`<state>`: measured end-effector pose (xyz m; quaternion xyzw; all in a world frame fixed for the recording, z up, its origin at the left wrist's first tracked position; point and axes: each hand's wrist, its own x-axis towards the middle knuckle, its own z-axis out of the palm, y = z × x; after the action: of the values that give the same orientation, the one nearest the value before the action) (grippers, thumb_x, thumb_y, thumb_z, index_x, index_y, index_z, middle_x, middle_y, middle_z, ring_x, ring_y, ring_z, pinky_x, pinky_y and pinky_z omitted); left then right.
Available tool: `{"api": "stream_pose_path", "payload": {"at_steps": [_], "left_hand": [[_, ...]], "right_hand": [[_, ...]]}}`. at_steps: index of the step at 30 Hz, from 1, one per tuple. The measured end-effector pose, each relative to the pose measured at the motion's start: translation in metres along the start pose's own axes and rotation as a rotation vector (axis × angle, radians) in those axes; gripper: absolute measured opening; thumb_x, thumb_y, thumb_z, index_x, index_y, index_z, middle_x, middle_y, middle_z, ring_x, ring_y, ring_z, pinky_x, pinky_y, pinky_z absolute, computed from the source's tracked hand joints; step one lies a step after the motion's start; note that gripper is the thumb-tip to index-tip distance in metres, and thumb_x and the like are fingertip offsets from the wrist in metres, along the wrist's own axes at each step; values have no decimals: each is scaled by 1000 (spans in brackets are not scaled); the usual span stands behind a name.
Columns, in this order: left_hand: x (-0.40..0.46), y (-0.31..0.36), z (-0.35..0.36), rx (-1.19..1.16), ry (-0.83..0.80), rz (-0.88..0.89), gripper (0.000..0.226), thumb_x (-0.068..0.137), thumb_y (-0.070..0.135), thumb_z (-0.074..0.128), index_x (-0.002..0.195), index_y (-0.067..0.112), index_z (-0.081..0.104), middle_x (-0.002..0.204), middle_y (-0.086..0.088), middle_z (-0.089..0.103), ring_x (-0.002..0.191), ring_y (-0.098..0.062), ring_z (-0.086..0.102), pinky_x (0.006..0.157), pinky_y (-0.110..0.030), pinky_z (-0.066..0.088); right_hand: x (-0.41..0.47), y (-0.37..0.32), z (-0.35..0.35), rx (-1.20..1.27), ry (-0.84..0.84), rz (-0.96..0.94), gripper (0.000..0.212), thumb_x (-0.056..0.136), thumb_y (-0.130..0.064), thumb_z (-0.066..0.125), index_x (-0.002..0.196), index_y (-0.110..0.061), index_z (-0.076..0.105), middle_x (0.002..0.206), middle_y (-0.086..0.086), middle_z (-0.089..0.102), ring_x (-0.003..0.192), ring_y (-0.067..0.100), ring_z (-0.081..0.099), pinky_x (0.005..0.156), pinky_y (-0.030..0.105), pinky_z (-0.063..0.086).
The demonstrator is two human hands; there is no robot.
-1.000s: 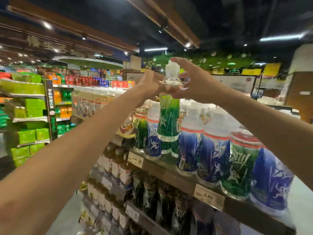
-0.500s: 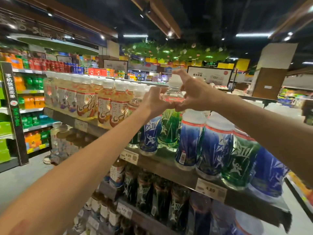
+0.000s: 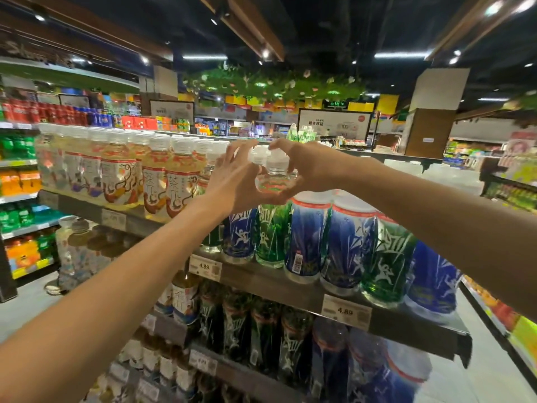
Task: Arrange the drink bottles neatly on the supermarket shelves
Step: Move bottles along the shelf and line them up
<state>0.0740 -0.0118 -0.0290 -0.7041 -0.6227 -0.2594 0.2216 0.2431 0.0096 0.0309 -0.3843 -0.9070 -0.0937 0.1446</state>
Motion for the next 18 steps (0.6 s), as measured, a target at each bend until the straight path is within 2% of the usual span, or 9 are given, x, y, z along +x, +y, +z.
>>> {"api": "stream_pose_path", "payload": {"at_steps": [2,4,6,7,9,13,16,17,18], "left_hand": [[4,-2,-8,-166,-81,-52,107,52,83,62,138,20,53,160,-8,17,146,-32,14,116,-57,22],[10,-6,-18,-363,-113,-113,106,62,51,83,149,17,35,157,-15,25,143,-36,23,116,-55,24],[18,-7,-25,-472,-153,-157,100,73,23,83,153,12,24,151,-19,38,136,-37,38,110,-48,34],[22,-7,-26,-496,-167,-187,96,77,16,79,153,11,21,151,-19,39,135,-36,41,107,-45,36],[27,-8,-24,-517,-137,-260,87,82,17,75,152,9,23,149,-20,42,132,-36,44,101,-42,40],[24,-10,-13,-549,34,-305,59,81,28,76,130,6,53,132,-17,58,114,-30,55,85,-29,42],[19,-8,-9,-665,134,-369,63,75,26,82,127,8,52,109,-7,58,96,-20,53,63,-15,38],[17,-8,-8,-703,140,-396,67,71,29,84,126,8,50,105,-4,57,94,-19,54,63,-15,40],[15,-9,-6,-735,136,-415,71,68,31,86,125,9,50,105,-4,59,96,-20,57,69,-20,46]], "right_hand": [[1,2,-2,25,9,8,86,82,-38,79,152,-22,33,129,14,66,109,29,63,92,38,50],[2,3,-4,44,28,12,74,89,-36,72,153,-22,36,137,13,62,113,28,61,92,36,47],[2,1,-2,31,55,9,69,93,-31,68,153,-20,37,144,12,57,122,29,57,98,38,44],[2,1,-1,27,73,9,69,93,-29,69,153,-19,37,146,13,54,128,30,55,102,38,43],[2,1,0,47,115,16,68,91,-23,72,151,-16,41,146,14,54,131,31,53,102,36,43],[0,8,-7,95,171,72,61,85,-19,77,139,-9,51,135,17,60,119,30,59,90,30,44],[-3,14,-11,106,162,116,59,83,-25,79,134,-6,55,130,15,62,112,28,60,85,29,44],[-4,15,-11,100,157,130,58,84,-26,79,132,-5,55,128,15,63,108,26,59,83,30,43],[-4,16,-10,91,153,141,56,84,-27,78,131,-4,56,127,15,63,106,25,57,82,30,43]]}}
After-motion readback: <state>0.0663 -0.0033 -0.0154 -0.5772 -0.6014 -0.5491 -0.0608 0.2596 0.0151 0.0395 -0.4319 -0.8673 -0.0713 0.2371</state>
